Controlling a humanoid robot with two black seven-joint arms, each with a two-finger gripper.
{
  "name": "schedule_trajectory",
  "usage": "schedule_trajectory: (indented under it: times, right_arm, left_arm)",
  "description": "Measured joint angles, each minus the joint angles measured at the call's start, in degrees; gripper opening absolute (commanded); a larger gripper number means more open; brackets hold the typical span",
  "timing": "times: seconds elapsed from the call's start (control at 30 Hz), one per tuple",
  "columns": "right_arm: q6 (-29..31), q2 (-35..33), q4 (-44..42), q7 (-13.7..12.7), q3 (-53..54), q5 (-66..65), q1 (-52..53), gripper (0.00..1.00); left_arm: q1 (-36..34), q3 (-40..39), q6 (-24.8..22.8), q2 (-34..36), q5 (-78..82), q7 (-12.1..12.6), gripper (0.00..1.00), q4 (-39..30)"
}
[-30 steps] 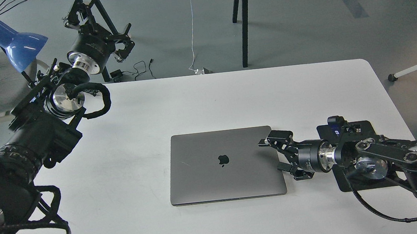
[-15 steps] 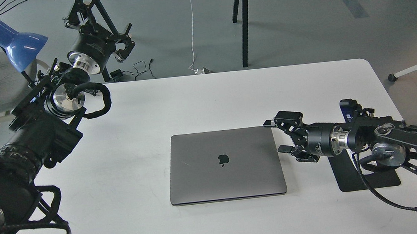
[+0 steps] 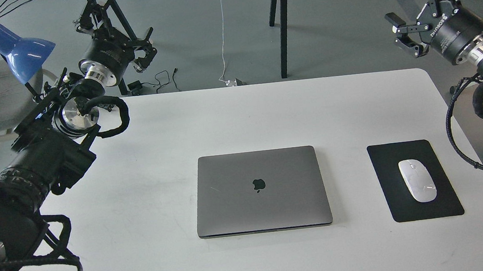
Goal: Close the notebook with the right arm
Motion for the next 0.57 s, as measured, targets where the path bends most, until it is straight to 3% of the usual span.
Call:
schedule_trajectory:
  times: [0.27, 0.57]
  right_arm:
    - [0.19, 7.56, -19.11, -0.12, 7.69, 7.52, 5.35, 1.00]
    - [0.42, 8.94, -20.53, -0.67, 7.47, 11.42, 5.87, 1.00]
  left_arm:
    - [0.01, -0.07, 0.00, 0.06, -0.05, -0.13, 1.00, 0.08]
    - [0.01, -0.16, 0.00, 0.20, -0.26, -0.18, 1.00, 0.10]
